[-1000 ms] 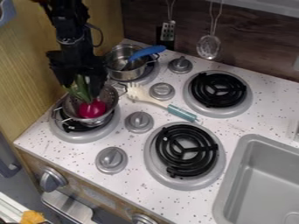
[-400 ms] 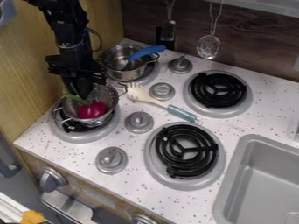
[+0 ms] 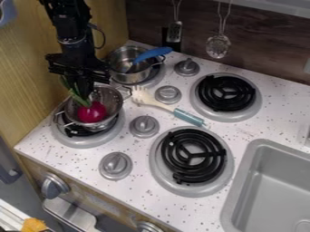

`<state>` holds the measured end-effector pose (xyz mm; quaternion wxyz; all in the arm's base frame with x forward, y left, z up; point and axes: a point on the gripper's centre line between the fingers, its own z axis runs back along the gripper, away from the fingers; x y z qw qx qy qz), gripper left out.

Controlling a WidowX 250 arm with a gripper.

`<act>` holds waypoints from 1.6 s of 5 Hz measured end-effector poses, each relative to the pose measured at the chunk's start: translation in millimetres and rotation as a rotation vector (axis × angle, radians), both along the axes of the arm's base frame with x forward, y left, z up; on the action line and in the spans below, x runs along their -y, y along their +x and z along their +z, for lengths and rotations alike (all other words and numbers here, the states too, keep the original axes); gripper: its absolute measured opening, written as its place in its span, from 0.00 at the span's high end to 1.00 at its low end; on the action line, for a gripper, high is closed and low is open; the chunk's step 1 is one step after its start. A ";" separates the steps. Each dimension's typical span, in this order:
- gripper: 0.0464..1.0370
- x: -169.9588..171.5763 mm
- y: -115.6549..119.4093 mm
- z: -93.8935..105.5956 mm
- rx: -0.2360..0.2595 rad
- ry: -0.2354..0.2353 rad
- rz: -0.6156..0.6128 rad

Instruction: Move the onion in the middle of two right burner

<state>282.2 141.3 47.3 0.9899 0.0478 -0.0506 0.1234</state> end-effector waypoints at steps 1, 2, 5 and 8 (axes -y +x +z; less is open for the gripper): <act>0.96 1.3 1.2 12.5 -0.009 0.023 -0.003; 0.96 3.7 3.4 29.9 0.013 0.056 0.009; 0.96 52.9 30.9 65.9 0.086 0.044 0.034; 0.96 133.2 68.9 36.0 0.079 0.024 -0.009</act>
